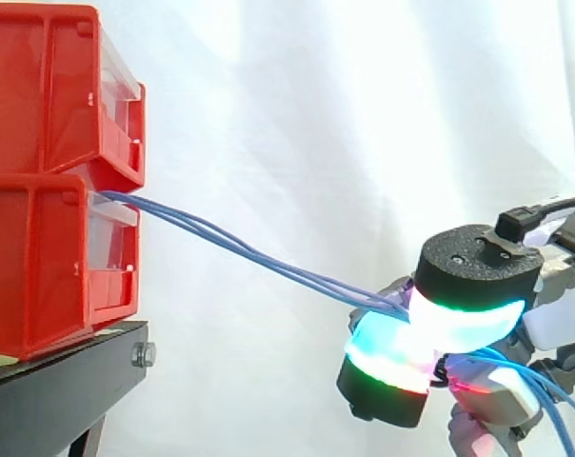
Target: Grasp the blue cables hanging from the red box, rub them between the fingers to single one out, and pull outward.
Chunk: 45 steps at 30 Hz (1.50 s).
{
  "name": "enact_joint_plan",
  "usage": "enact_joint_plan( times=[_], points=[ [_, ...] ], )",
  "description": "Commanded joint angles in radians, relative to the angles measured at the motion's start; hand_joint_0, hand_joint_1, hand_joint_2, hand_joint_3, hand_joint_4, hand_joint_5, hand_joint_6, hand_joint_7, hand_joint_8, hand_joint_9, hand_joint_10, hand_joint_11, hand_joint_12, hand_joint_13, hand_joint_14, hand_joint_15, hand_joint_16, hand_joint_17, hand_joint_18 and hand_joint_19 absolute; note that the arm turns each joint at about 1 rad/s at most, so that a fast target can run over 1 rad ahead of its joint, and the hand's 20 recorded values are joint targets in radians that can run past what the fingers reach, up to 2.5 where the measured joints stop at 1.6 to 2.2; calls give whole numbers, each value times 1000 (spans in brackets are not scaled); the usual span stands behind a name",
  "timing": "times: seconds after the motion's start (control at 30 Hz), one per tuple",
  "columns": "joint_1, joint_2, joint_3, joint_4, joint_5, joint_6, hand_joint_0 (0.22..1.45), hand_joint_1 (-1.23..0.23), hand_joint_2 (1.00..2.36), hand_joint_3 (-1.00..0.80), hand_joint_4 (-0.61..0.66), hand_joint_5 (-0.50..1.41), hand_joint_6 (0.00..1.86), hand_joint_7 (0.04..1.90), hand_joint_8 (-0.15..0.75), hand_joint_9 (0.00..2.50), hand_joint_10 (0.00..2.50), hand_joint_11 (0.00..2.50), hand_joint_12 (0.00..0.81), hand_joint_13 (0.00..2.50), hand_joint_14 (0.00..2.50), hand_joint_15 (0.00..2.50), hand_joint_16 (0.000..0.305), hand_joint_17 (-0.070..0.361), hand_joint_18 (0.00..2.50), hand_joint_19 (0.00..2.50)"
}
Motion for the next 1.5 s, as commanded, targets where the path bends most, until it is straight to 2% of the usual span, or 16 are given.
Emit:
enact_joint_plan(
  times=[0.0,0.13,0.33,0.67,0.97,1.13,1.27,1.47],
  points=[
    [-3,0,0,-12,-11,0,645,-866,1000,-500,27,-123,899,1056,242,1382,24,792,297,1071,33,689,42,94,833,663],
    [-6,0,0,-12,-20,0,542,-740,1000,-500,82,-114,872,1054,252,1402,27,772,311,1092,32,682,45,101,850,678],
    [-10,0,0,-26,-34,0,505,-667,1000,-500,97,-113,844,1054,259,1404,25,744,328,1108,30,684,49,110,864,682],
    [-16,0,0,-46,-48,-2,532,-672,1000,-500,109,-114,796,1073,260,1376,26,721,319,1093,31,691,48,109,834,701],
    [-17,43,0,-93,-43,-38,520,-668,1000,-500,122,-106,734,1095,263,1372,26,721,327,1091,31,691,50,113,831,701],
    [-19,42,0,-98,-48,-38,511,-660,1000,-500,128,-103,716,1107,257,1372,23,724,330,1091,31,696,50,114,828,703],
    [-26,43,0,-98,-50,-38,503,-649,1000,-500,135,-100,691,1128,262,1370,22,702,334,1092,30,687,51,115,834,695],
    [-37,62,0,-110,-53,-69,501,-650,1000,-500,132,-98,679,1137,264,1365,25,708,330,1092,31,684,52,116,833,700]
  ],
)
